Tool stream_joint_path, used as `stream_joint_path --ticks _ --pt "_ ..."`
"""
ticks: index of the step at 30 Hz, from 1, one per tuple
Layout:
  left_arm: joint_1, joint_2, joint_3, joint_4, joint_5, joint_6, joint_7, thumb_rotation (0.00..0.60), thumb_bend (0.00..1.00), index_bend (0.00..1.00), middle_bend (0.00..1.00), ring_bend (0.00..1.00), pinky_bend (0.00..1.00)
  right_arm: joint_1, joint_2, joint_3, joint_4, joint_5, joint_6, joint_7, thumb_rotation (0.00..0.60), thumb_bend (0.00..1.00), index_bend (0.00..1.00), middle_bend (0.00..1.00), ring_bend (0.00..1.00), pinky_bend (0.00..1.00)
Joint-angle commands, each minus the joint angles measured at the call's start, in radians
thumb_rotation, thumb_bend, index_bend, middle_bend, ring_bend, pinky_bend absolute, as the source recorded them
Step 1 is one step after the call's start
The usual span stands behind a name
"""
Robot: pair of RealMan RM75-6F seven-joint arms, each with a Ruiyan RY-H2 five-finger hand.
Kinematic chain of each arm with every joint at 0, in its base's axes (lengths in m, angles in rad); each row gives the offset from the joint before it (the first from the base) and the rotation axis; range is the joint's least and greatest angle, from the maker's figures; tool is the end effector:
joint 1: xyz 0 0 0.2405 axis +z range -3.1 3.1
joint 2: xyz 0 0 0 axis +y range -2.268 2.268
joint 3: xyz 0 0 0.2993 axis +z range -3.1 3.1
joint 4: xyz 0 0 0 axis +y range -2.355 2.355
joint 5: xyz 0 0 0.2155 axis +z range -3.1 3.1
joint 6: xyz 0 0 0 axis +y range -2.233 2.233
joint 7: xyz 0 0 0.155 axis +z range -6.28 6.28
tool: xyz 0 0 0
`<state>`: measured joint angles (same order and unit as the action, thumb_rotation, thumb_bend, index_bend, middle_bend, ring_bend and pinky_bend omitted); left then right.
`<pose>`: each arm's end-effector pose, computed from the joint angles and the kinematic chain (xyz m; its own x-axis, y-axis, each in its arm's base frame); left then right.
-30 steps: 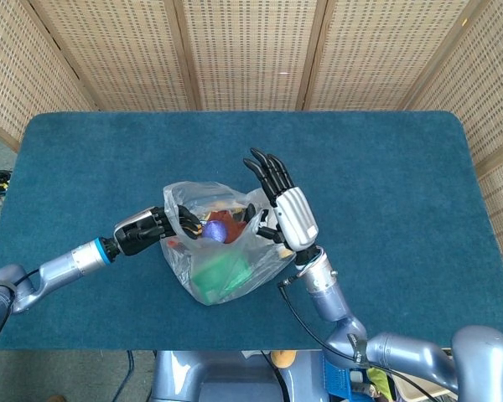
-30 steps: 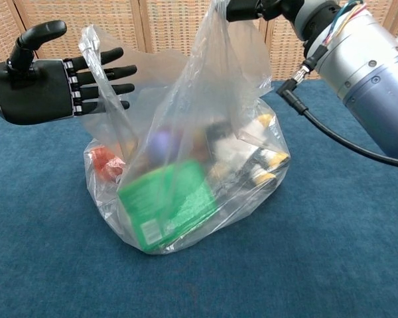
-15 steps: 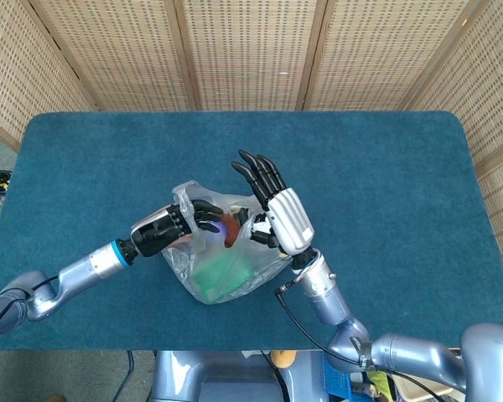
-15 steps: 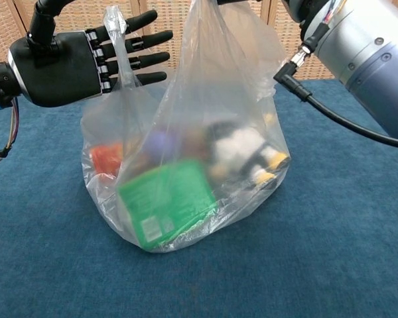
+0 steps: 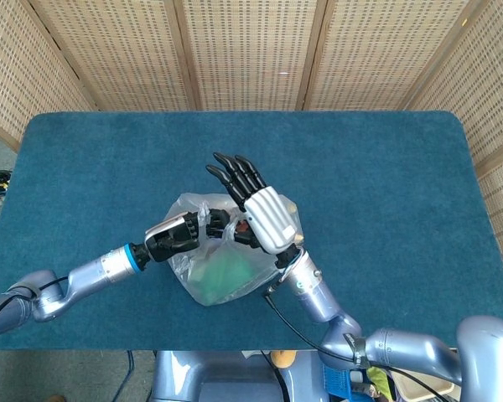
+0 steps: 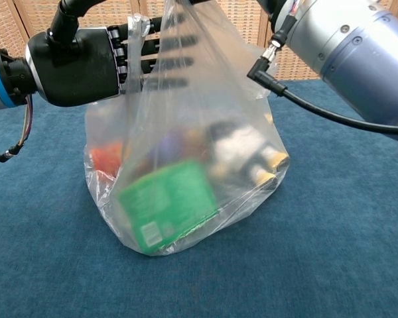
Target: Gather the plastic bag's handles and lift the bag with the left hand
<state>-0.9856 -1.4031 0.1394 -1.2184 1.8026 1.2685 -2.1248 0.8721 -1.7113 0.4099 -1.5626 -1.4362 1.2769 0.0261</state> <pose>-0.1311 0.3913 0.0292 -0.5369 0.8436 -0.0108 0.4094 0.2717 0.8710 -0.0058 -0.3777 0.0172 -0.2185 -0.0712 0.9732 -0.7182 -0.6634 -0.2098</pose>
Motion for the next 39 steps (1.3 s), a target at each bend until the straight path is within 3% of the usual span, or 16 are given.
stream_joint_path --ticks 1,39 --pt "-0.002 -0.003 0.006 -0.004 0.001 -0.004 0.012 0.426 0.25 0.22 0.19 0.17 0.19 0.012 -0.007 0.007 0.014 0.002 -0.005 -0.013 0.6 0.71 0.05 0.0 0.0 0.0" --pt "-0.072 -0.021 -0.011 -0.08 -0.024 -0.078 0.109 0.505 0.25 0.22 0.19 0.17 0.19 0.184 -0.05 0.084 0.073 0.145 -0.13 -0.237 0.6 0.64 0.05 0.01 0.0 0.0"
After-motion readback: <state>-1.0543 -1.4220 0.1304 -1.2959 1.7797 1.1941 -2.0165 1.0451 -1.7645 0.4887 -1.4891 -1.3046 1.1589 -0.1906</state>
